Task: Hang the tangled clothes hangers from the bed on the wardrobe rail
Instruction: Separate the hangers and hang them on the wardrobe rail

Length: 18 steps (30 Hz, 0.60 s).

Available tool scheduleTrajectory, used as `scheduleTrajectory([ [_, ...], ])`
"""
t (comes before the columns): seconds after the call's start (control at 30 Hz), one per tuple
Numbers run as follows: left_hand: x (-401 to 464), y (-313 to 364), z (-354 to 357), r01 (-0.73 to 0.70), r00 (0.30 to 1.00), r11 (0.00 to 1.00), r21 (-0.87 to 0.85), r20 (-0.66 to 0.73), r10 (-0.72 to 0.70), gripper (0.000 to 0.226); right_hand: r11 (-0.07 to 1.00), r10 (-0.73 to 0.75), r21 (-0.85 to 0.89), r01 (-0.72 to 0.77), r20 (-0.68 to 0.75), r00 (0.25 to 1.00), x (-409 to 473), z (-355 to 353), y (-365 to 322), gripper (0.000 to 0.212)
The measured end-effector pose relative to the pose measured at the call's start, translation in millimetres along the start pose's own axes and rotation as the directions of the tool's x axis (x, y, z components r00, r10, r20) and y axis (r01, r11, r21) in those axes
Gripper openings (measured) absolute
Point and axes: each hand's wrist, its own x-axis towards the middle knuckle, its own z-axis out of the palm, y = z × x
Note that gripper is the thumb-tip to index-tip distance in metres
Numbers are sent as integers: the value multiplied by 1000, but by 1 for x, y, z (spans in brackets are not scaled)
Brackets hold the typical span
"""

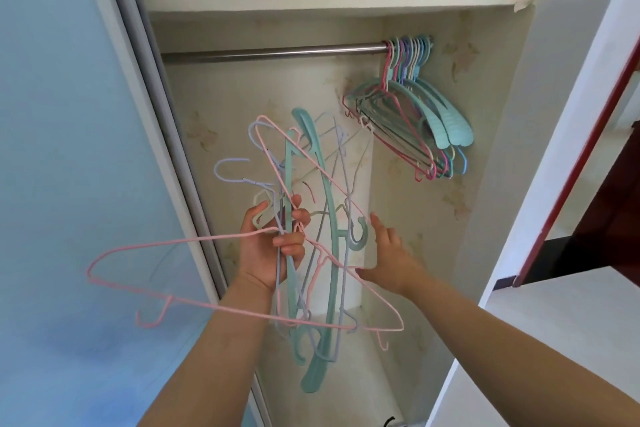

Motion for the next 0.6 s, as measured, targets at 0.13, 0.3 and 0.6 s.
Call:
scheduleTrajectory([
  [0.13, -4, 2, 5, -61, 982, 989, 136, -169, 83, 53, 996, 30, 86, -26, -41, 999, -6, -1, 3, 102],
  [0.3, -1, 3, -13, 15, 987, 1000, -15, -162, -17, 44, 994, 92, -73, -76, 251, 964, -3, -3, -3, 120],
  [0.6, 16, -20, -5, -75, 914, 967, 245, -370, 165, 46, 783, 147, 538, -311, 326, 934, -16, -3, -69, 132],
])
